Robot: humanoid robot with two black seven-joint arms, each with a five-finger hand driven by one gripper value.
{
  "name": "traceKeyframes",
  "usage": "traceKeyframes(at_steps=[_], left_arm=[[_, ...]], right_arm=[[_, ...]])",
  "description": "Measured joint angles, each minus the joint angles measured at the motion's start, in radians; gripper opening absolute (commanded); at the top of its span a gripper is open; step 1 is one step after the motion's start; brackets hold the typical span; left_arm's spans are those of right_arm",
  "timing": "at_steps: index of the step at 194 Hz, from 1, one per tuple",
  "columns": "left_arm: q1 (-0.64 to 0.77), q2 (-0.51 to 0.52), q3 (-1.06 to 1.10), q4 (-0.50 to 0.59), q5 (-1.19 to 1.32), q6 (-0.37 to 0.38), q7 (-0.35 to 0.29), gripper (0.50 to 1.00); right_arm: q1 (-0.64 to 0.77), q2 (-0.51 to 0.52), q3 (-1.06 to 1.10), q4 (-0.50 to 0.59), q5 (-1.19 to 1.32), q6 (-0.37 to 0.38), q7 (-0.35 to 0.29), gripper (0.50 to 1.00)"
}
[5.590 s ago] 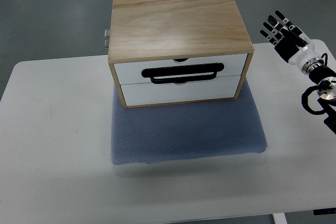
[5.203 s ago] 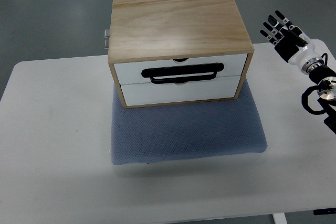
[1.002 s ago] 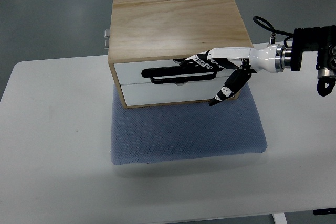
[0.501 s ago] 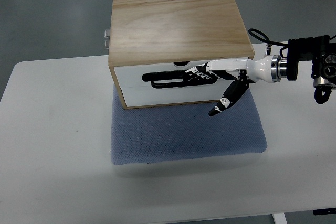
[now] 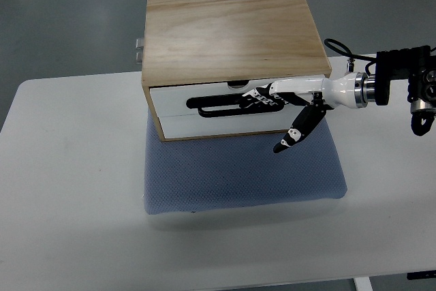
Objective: Open wood drawer with right hand
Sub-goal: 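Pull the upper white drawer toward the robot with the right hand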
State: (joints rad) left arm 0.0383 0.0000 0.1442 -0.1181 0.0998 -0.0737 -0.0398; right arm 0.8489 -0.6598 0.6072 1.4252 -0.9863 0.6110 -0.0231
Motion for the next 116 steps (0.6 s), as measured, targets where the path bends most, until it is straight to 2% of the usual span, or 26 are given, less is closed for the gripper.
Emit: traceKeyframes(at_steps=[49,85,116], left_arm=[[0.000,0.000,0.000,0.000,0.000,0.000,0.000,1.000],[0.000,0.000,0.000,0.000,0.000,0.000,0.000,1.000],[0.000,0.000,0.000,0.000,0.000,0.000,0.000,1.000]], right_arm=[[0.002,-0.025,0.000,0.027,0.011,0.000,-0.003,0.944],[0.002,-0.048,-0.001,0.051,0.042,0.000,-0.041,0.944],[0.002,-0.073,-0.011,0.070,0.057,0.000,-0.049,0.944]])
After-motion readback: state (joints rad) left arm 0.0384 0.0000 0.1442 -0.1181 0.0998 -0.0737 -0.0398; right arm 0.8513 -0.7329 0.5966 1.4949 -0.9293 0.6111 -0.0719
